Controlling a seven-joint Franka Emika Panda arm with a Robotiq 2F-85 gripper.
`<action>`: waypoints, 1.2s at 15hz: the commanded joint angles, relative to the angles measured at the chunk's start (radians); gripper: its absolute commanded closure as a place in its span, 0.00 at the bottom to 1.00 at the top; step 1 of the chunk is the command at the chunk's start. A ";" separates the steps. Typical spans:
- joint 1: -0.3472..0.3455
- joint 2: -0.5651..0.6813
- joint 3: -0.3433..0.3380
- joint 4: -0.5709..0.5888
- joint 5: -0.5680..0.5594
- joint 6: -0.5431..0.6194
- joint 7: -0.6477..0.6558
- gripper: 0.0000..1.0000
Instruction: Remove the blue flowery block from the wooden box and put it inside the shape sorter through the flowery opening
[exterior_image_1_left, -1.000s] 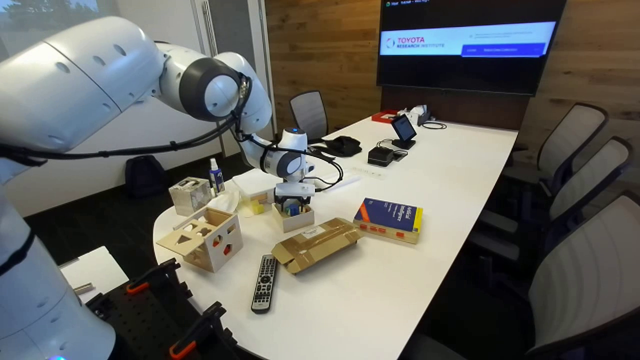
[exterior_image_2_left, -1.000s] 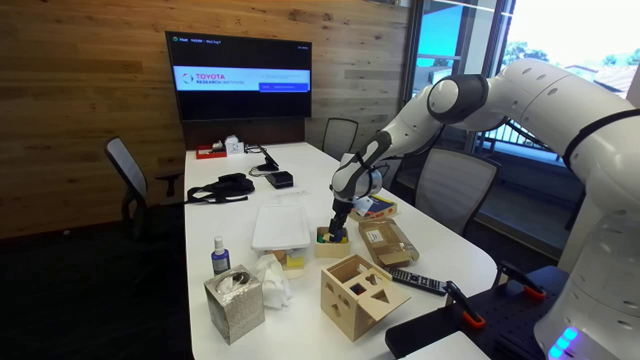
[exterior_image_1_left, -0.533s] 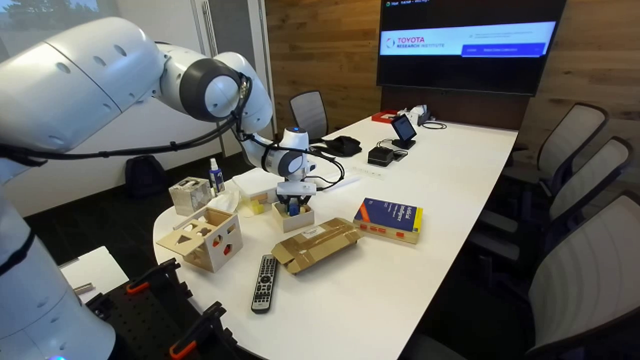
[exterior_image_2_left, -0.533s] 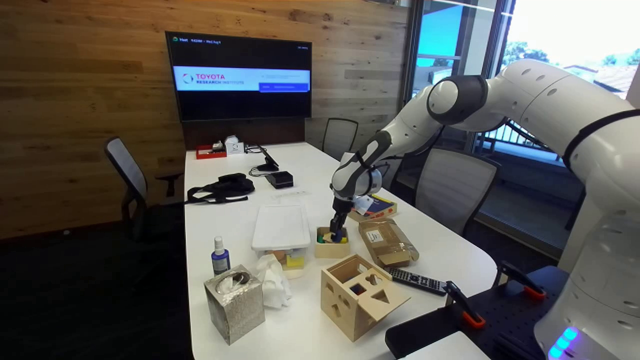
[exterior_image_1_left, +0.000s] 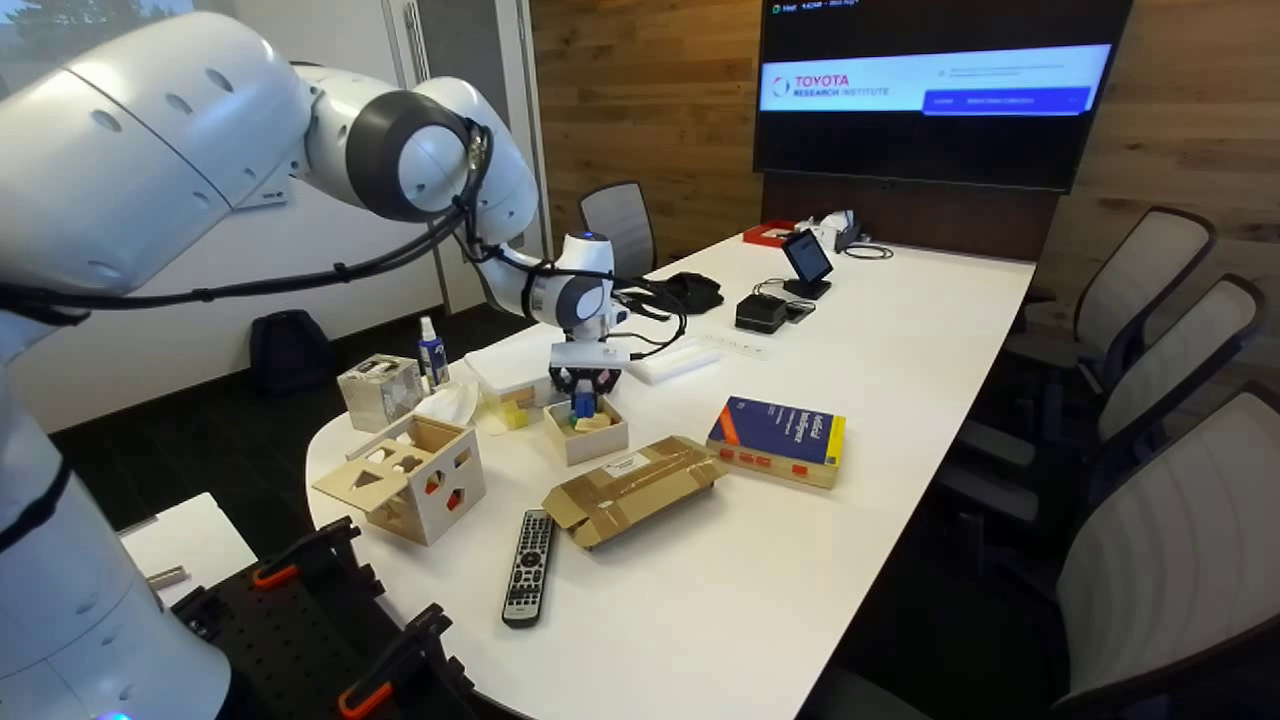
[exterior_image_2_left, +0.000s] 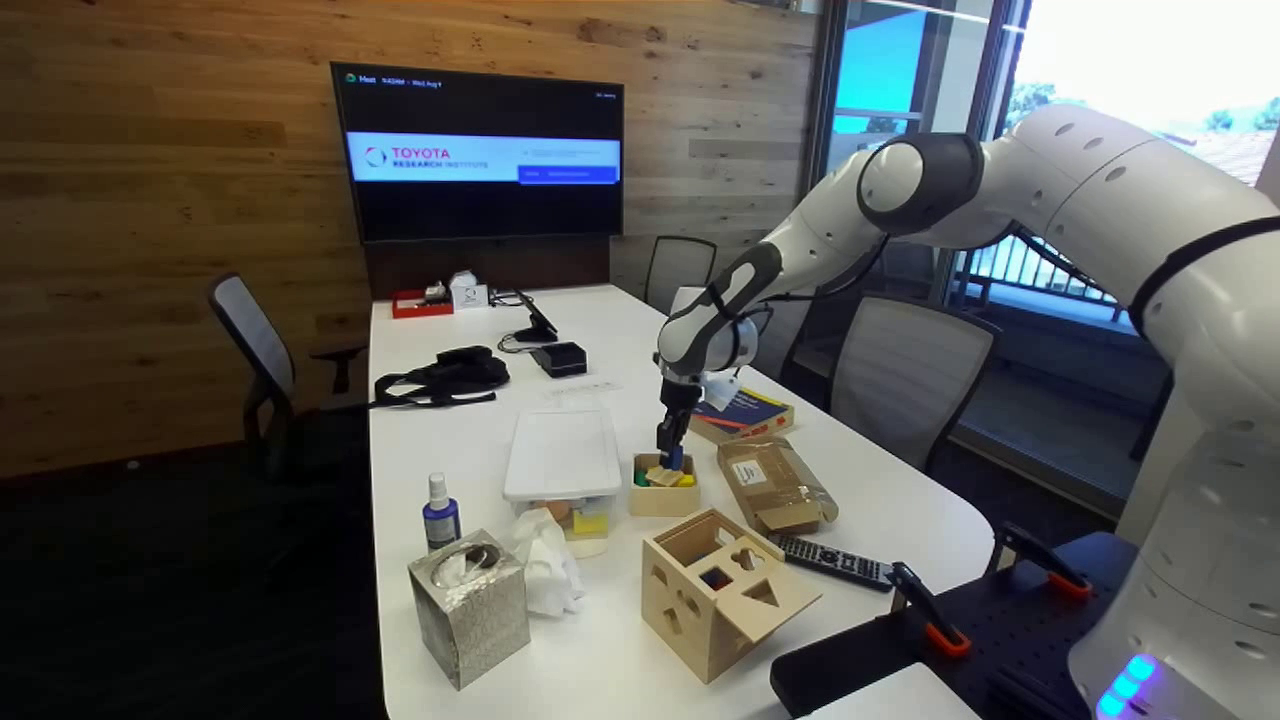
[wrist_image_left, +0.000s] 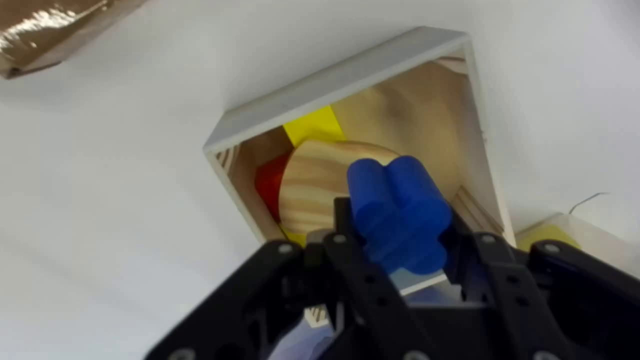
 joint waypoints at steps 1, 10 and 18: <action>0.025 -0.158 -0.024 -0.119 -0.007 -0.139 0.095 0.84; 0.070 -0.465 -0.012 -0.530 -0.016 -0.060 0.203 0.84; 0.095 -0.674 -0.005 -0.975 -0.048 0.424 0.211 0.84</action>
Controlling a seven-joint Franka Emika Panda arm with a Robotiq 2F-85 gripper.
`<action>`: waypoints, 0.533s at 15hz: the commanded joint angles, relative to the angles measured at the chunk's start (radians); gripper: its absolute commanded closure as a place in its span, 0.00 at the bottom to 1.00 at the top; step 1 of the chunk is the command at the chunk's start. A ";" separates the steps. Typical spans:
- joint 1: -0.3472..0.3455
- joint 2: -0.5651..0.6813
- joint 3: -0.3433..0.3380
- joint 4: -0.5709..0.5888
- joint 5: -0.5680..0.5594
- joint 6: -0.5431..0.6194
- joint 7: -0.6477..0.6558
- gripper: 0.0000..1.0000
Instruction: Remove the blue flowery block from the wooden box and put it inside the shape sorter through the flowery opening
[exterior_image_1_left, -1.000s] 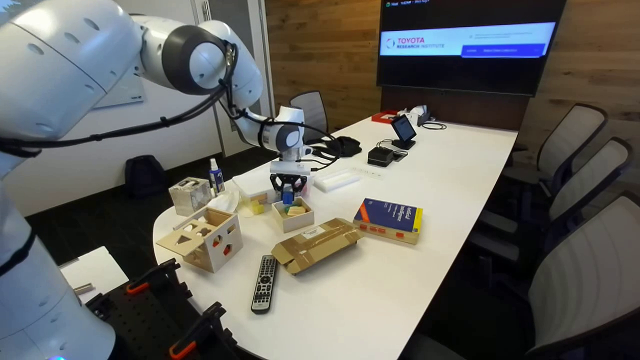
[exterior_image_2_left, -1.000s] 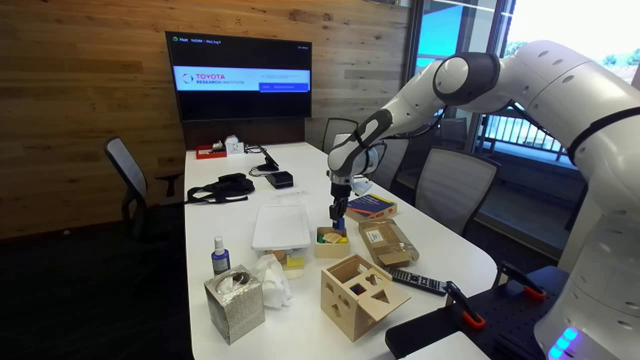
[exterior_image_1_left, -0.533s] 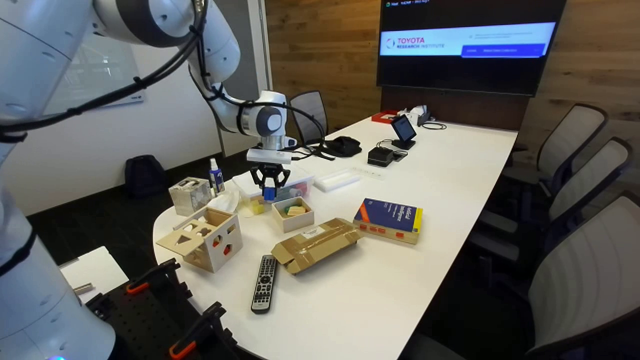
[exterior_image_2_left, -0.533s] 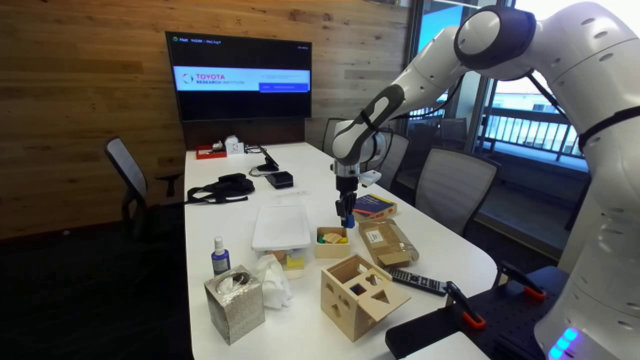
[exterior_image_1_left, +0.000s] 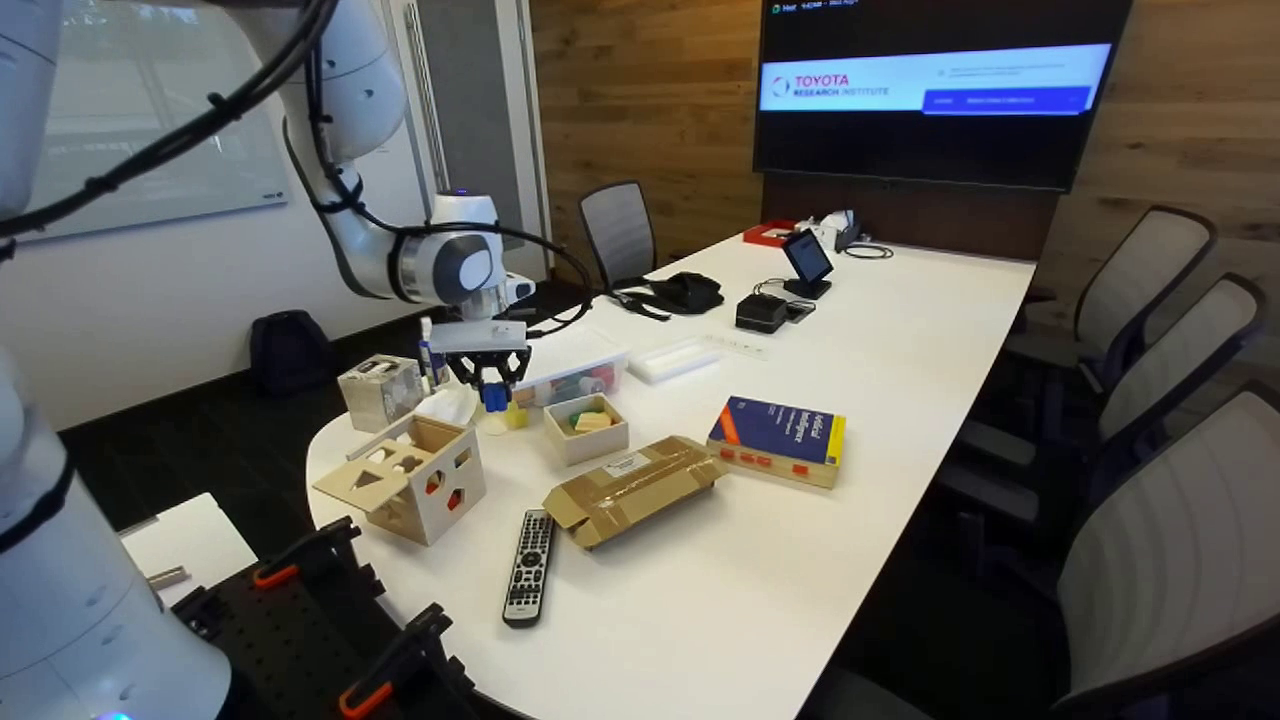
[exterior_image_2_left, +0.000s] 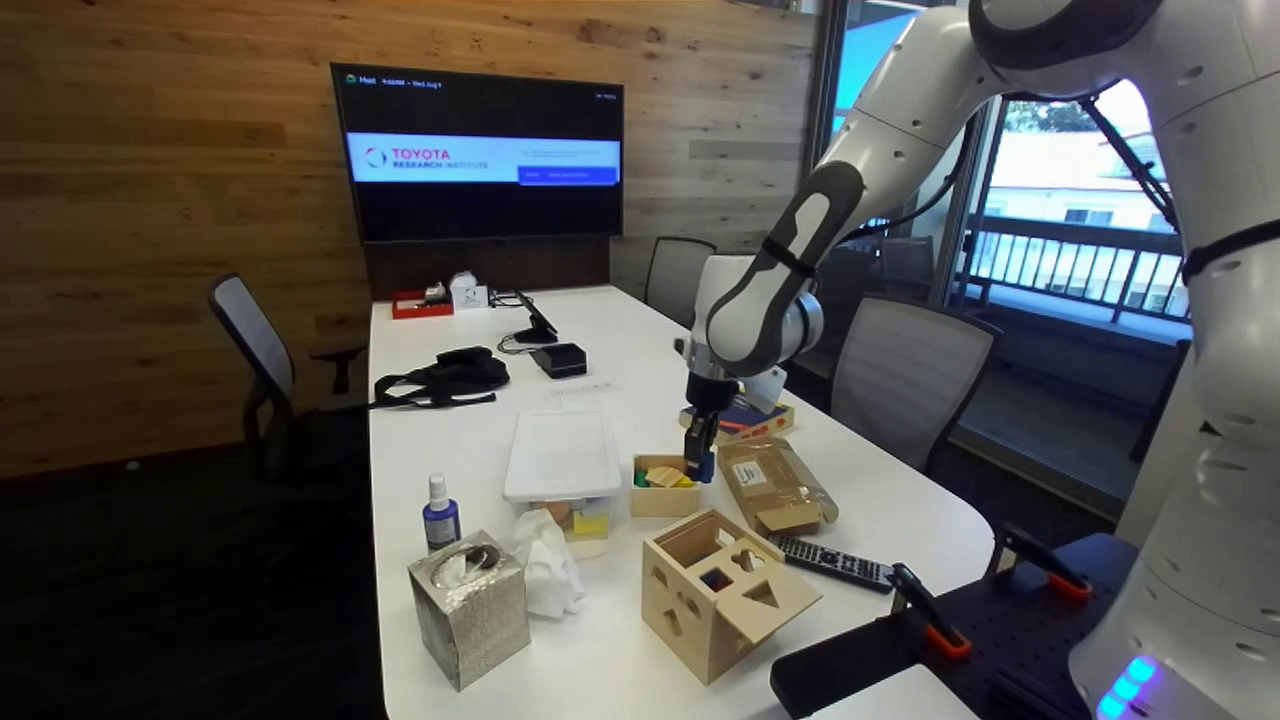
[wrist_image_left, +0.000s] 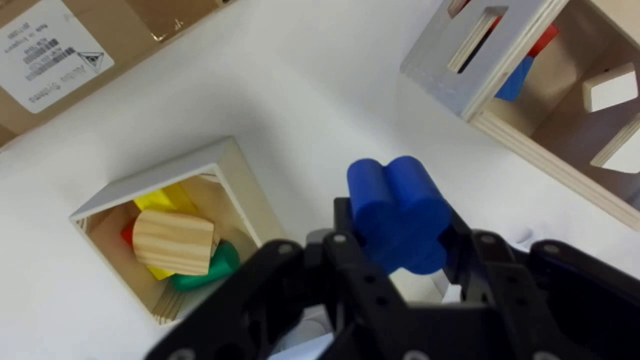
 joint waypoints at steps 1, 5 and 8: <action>-0.012 -0.150 0.003 -0.222 -0.034 0.150 0.021 0.84; -0.096 -0.207 0.071 -0.301 -0.045 0.181 -0.080 0.84; -0.205 -0.207 0.182 -0.278 0.000 0.134 -0.254 0.84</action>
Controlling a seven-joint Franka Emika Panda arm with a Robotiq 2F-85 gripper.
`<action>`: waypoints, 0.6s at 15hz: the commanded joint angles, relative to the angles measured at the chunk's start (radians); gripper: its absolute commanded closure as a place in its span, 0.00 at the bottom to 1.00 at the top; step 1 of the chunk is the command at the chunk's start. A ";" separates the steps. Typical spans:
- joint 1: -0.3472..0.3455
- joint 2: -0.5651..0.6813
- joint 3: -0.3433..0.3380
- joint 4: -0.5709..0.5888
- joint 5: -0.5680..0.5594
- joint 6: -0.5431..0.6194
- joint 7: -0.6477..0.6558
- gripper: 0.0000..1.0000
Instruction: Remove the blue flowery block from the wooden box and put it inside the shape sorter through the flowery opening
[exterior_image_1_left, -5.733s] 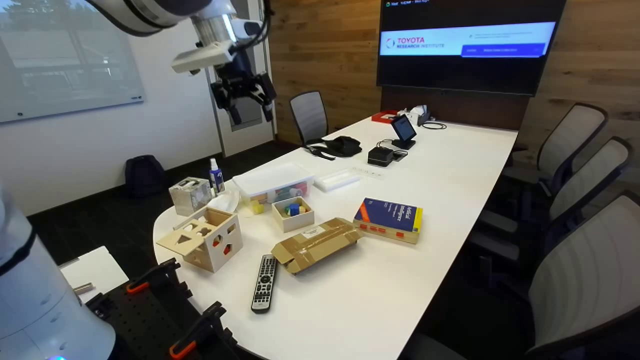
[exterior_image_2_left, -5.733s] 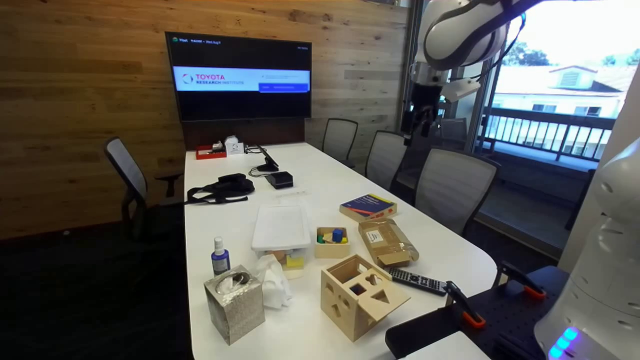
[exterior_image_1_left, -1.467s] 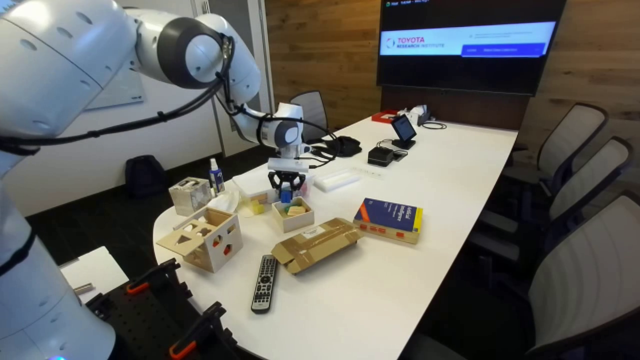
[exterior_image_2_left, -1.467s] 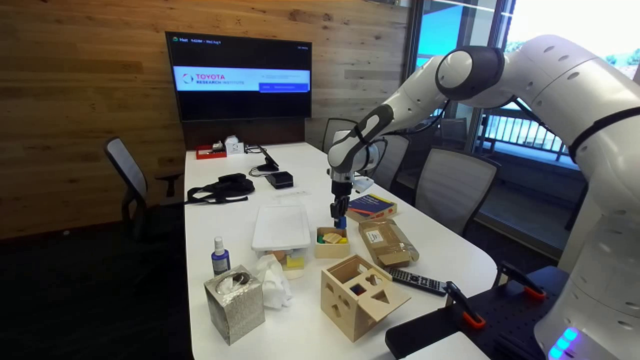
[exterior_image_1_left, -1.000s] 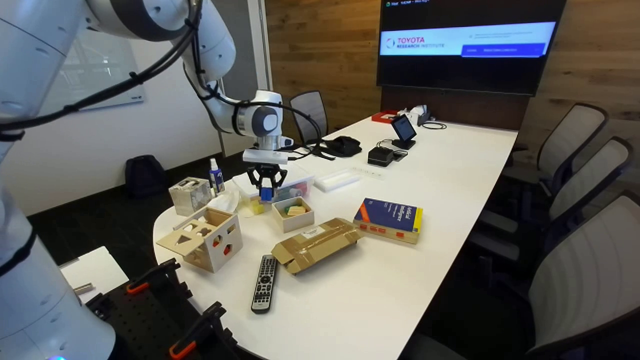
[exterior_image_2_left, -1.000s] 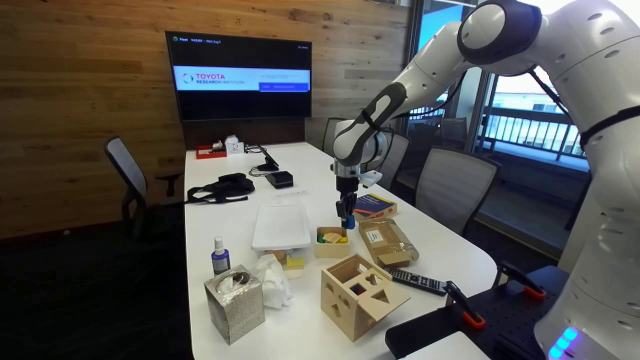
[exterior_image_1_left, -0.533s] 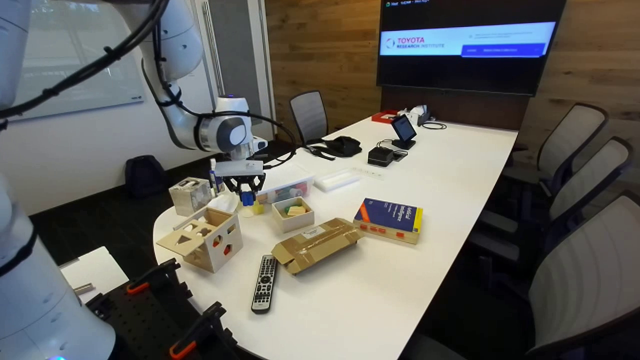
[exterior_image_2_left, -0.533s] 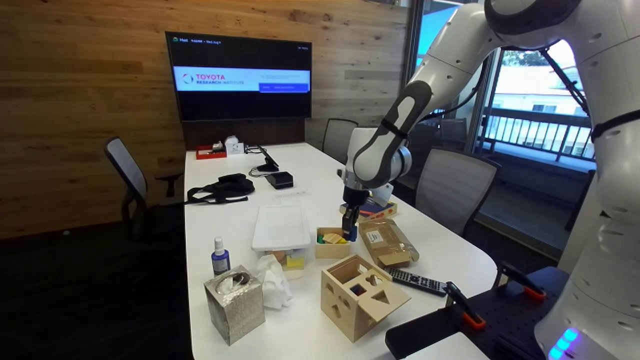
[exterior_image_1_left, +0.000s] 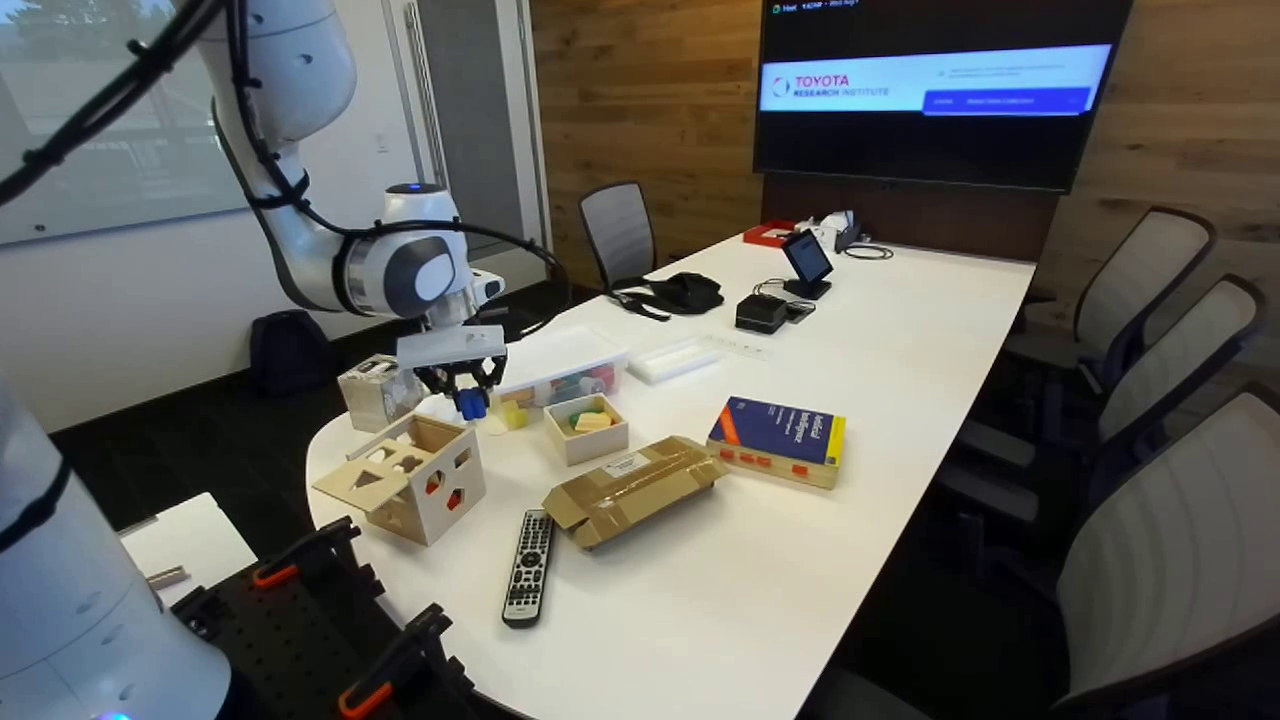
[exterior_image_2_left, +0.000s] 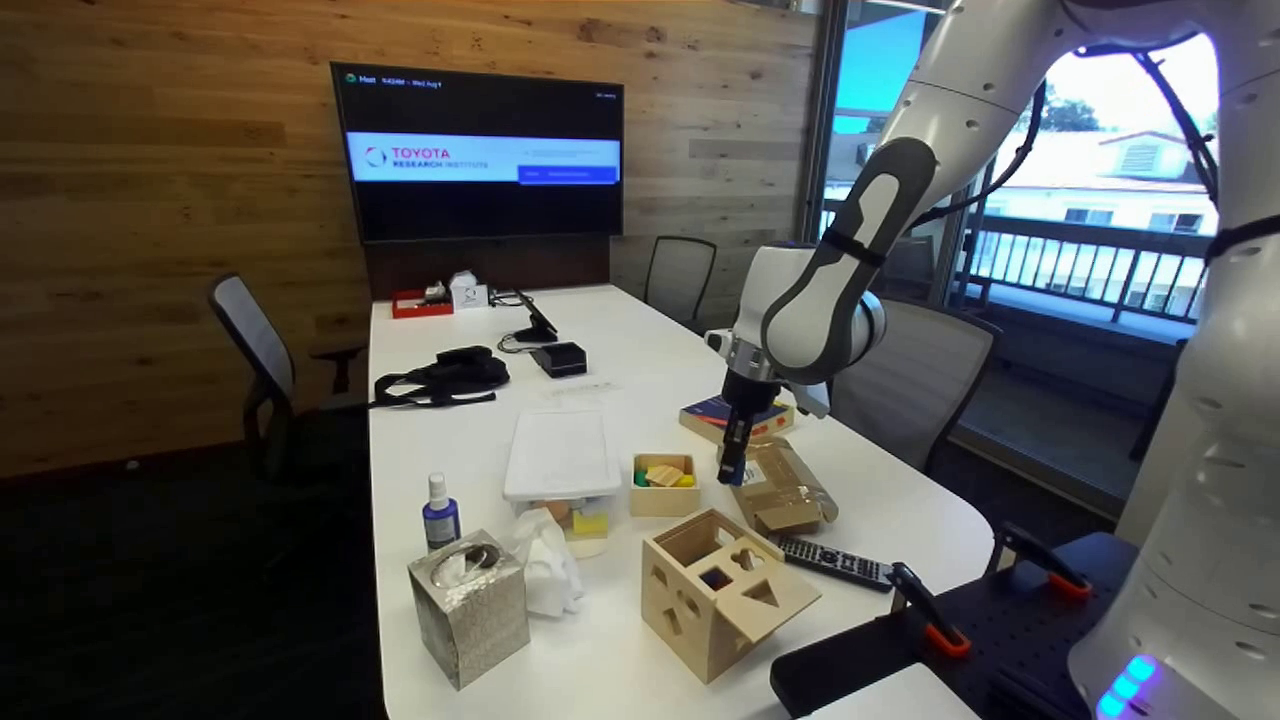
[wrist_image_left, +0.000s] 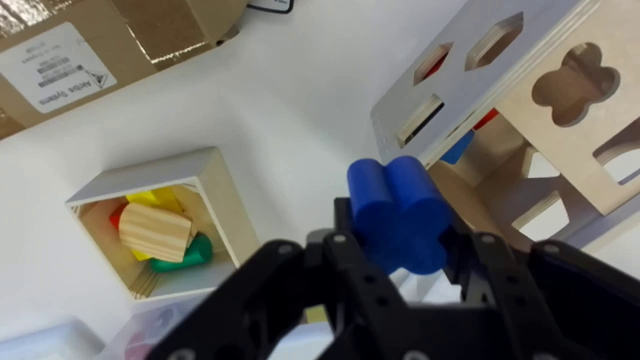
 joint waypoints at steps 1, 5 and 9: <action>-0.151 -0.023 0.146 0.004 0.041 -0.045 -0.206 0.84; -0.316 0.002 0.307 0.024 0.084 -0.104 -0.432 0.84; -0.338 -0.027 0.326 0.024 0.177 -0.183 -0.549 0.84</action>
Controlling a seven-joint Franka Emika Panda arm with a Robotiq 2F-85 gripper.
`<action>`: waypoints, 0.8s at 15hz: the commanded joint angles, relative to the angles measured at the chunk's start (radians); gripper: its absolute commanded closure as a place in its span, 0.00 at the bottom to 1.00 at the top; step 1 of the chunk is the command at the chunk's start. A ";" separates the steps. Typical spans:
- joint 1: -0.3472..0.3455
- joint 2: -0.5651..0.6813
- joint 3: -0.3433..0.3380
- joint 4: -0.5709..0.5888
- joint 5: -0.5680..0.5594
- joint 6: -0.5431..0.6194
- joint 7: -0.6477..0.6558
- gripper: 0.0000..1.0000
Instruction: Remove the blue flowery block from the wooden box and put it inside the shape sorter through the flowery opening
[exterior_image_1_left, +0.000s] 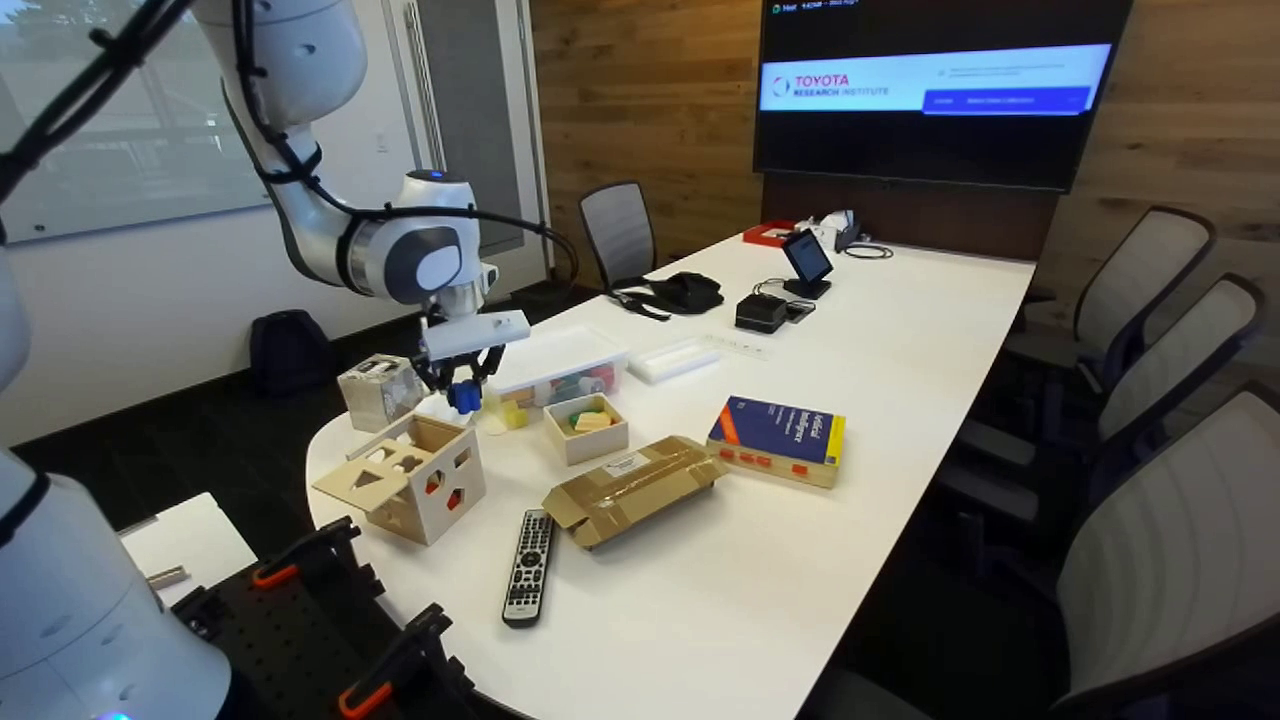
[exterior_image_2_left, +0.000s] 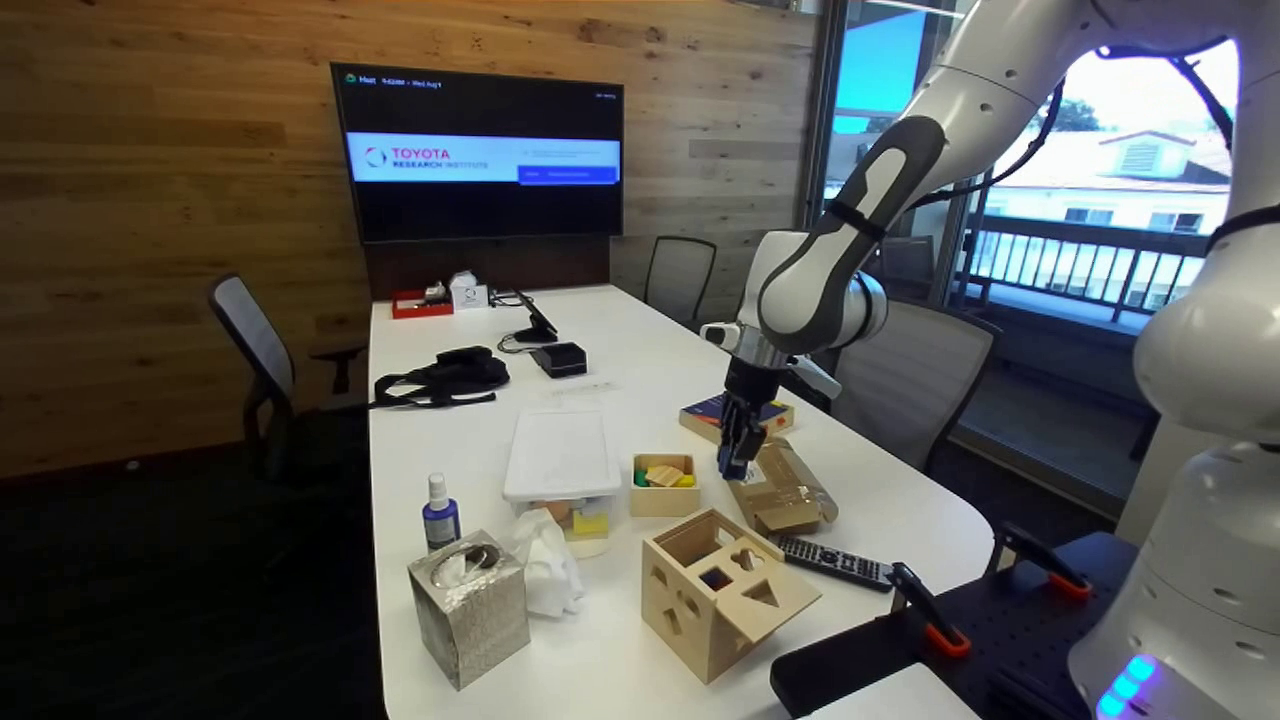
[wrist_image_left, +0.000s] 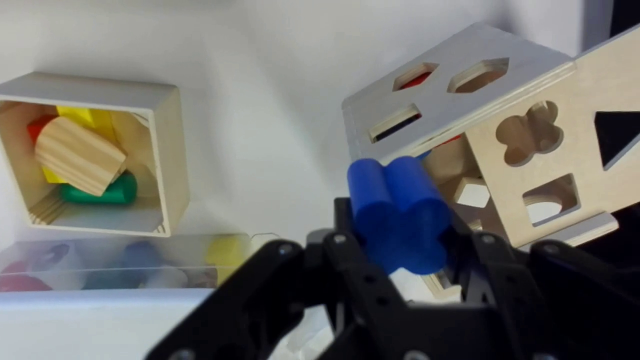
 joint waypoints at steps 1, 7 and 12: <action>0.016 -0.035 -0.016 0.020 0.114 -0.077 -0.071 0.84; 0.057 -0.013 -0.089 0.070 0.253 -0.036 -0.061 0.59; 0.063 -0.013 -0.093 0.075 0.256 -0.036 -0.052 0.59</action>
